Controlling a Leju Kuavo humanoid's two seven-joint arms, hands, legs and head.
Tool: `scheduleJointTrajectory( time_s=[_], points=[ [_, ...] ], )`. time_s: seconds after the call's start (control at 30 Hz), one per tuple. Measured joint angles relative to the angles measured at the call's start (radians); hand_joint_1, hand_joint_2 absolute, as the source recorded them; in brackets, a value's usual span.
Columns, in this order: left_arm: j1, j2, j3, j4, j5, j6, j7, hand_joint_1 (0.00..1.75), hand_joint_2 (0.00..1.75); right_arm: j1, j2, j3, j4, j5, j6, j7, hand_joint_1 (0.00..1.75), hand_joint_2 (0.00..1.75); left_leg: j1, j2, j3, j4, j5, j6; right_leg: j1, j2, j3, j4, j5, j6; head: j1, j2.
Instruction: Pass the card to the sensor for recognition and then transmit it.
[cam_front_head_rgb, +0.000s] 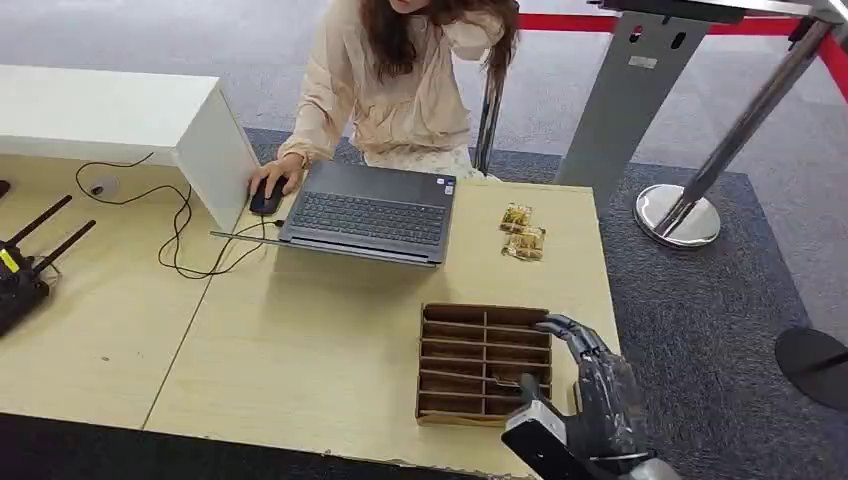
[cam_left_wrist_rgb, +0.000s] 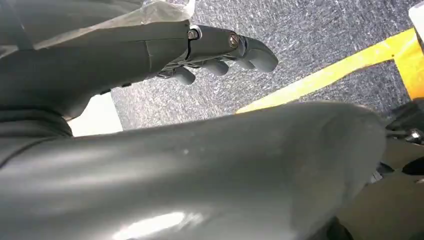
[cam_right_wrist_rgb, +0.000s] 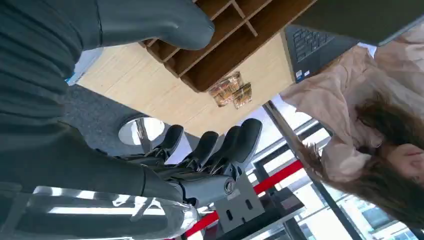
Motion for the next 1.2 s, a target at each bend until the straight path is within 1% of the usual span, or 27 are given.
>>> scheduleJointTrajectory(
  time_s=[0.07,0.13,0.3,0.37,0.4,0.43,0.47,0.53,0.6,0.63,0.67,0.73,0.77,0.8,0.83,0.87,0.9,0.97,1.2],
  points=[
    [0.0,0.0,0.0,0.0,0.0,0.0,0.0,0.0,0.0,-0.009,-0.002,0.018,0.0,0.002,0.006,0.003,0.63,1.75,0.0,0.0,0.0,0.0,0.0,0.0,0.0,0.0,0.0,0.0,0.0,0.0,0.0,0.0],
    [0.0,0.0,0.0,0.0,0.0,-0.001,0.0,0.0,0.0,-0.017,-0.002,0.039,0.002,0.005,0.008,0.007,0.61,1.75,0.0,0.0,0.0,0.0,0.0,0.0,0.0,0.0,0.0,0.0,0.0,0.0,0.0,0.0],
    [0.0,0.001,0.0,0.0,-0.001,-0.005,0.003,0.0,0.0,-0.033,-0.002,0.073,0.004,0.027,0.019,0.017,0.66,1.75,0.0,0.0,0.0,0.0,0.0,0.0,0.0,0.0,0.0,0.0,0.0,0.0,0.0,0.0],
    [-0.001,0.001,0.0,0.0,-0.003,-0.008,0.004,0.0,0.0,-0.045,-0.001,0.1,0.01,0.055,0.027,0.025,0.75,1.75,0.0,0.0,0.0,0.0,0.0,0.0,0.0,0.0,0.0,0.0,0.0,0.0,0.0,0.0],
    [-0.001,0.001,0.0,0.0,-0.004,-0.008,0.005,0.0,0.0,-0.046,0.0,0.11,0.013,0.071,0.03,0.028,0.73,1.75,0.0,0.0,0.0,0.0,0.0,0.0,0.0,0.0,0.0,0.0,0.0,0.0,0.0,0.0],
    [0.0,0.001,0.0,0.0,-0.004,-0.009,0.006,0.0,0.0,-0.049,0.002,0.118,0.016,0.084,0.032,0.032,0.77,1.75,0.0,0.0,0.0,0.0,0.0,0.0,0.0,0.0,0.0,0.0,0.0,0.0,0.0,0.0],
    [0.0,0.001,0.0,0.0,-0.006,-0.009,0.008,0.0,0.0,-0.054,0.003,0.126,0.019,0.095,0.034,0.034,0.84,1.75,0.0,0.0,0.0,0.0,0.0,0.0,0.0,0.0,0.0,0.0,0.0,0.0,0.0,0.0],
    [-0.001,0.001,0.0,0.0,-0.009,-0.01,0.01,0.0,0.0,-0.063,0.009,0.142,0.026,0.116,0.035,0.034,0.84,1.75,0.0,0.0,0.0,0.0,0.0,0.0,0.0,0.0,0.0,0.0,0.0,0.0,0.0,0.0],
    [-0.001,0.001,0.0,0.0,-0.011,-0.01,0.011,0.0,0.0,-0.069,0.016,0.16,0.034,0.121,0.034,0.034,0.93,1.75,0.0,0.0,0.0,0.0,0.0,0.0,0.0,0.0,0.0,0.0,0.0,0.0,0.0,0.0],
    [-0.001,0.001,-0.001,0.0,-0.011,-0.01,0.011,0.0,0.0,-0.075,0.02,0.167,0.038,0.121,0.032,0.034,0.99,1.75,0.0,0.0,0.0,0.0,0.0,0.0,0.0,0.0,0.0,0.0,0.0,0.0,0.0,0.0],
    [-0.001,0.001,-0.002,0.0,-0.011,-0.01,0.011,0.0,0.0,-0.08,0.023,0.175,0.043,0.124,0.032,0.034,1.1,1.75,0.0,0.0,0.0,0.0,0.0,0.0,0.0,0.0,0.0,0.0,0.0,0.0,0.0,0.0],
    [-0.001,0.001,-0.002,0.0,-0.012,-0.011,0.011,0.0,0.0,-0.087,0.03,0.189,0.052,0.143,0.029,0.033,1.12,1.75,0.0,0.0,0.0,0.0,0.0,0.0,0.0,0.0,0.0,0.0,0.0,0.0,0.0,0.0],
    [-0.001,0.001,-0.002,0.0,-0.012,-0.011,0.012,0.0,0.0,-0.089,0.034,0.196,0.058,0.166,0.029,0.037,0.99,1.75,0.0,0.0,0.0,0.0,0.0,0.0,0.0,0.0,0.0,0.0,0.0,0.0,0.0,0.0],
    [-0.001,0.001,-0.003,0.0,-0.014,-0.012,0.013,0.0,0.0,-0.093,0.038,0.203,0.064,0.185,0.029,0.042,0.99,1.75,0.0,0.0,0.0,0.0,0.0,0.0,0.0,0.0,0.0,0.0,0.0,0.0,0.0,0.0],
    [-0.001,0.001,-0.003,0.0,-0.015,-0.014,0.014,0.0,0.0,-0.095,0.043,0.211,0.071,0.203,0.029,0.046,0.96,1.75,0.0,0.0,0.0,0.0,0.0,0.0,0.0,0.0,0.0,0.0,0.0,0.0,0.0,0.0],
    [-0.001,0.001,-0.003,0.0,-0.015,-0.016,0.015,0.0,0.0,-0.096,0.047,0.216,0.075,0.219,0.028,0.051,0.89,1.75,0.0,0.0,0.0,0.0,0.0,0.0,0.0,0.0,0.0,0.0,0.0,0.0,0.0,0.0],
    [-0.001,0.001,-0.003,0.0,-0.016,-0.017,0.015,0.0,0.0,-0.098,0.05,0.222,0.081,0.236,0.028,0.056,0.87,1.75,0.0,0.0,0.0,0.0,0.0,0.0,0.0,0.0,0.0,0.0,0.0,0.0,0.0,0.0],
    [-0.001,0.001,-0.004,0.0,-0.017,-0.018,0.018,0.0,0.0,-0.102,0.06,0.237,0.098,0.253,0.025,0.064,0.66,1.75,0.0,0.0,0.0,0.0,0.0,0.0,0.0,0.0,0.0,0.0,0.0,0.0,0.0,0.0],
    [-0.001,0.001,-0.004,0.0,-0.017,-0.019,0.021,0.0,0.0,-0.11,0.082,0.262,0.135,0.259,0.019,0.066,0.66,1.75,0.0,0.0,0.0,0.0,0.0,0.0,0.0,0.0,0.0,0.0,0.0,0.0,0.0,0.0]
  ],
)
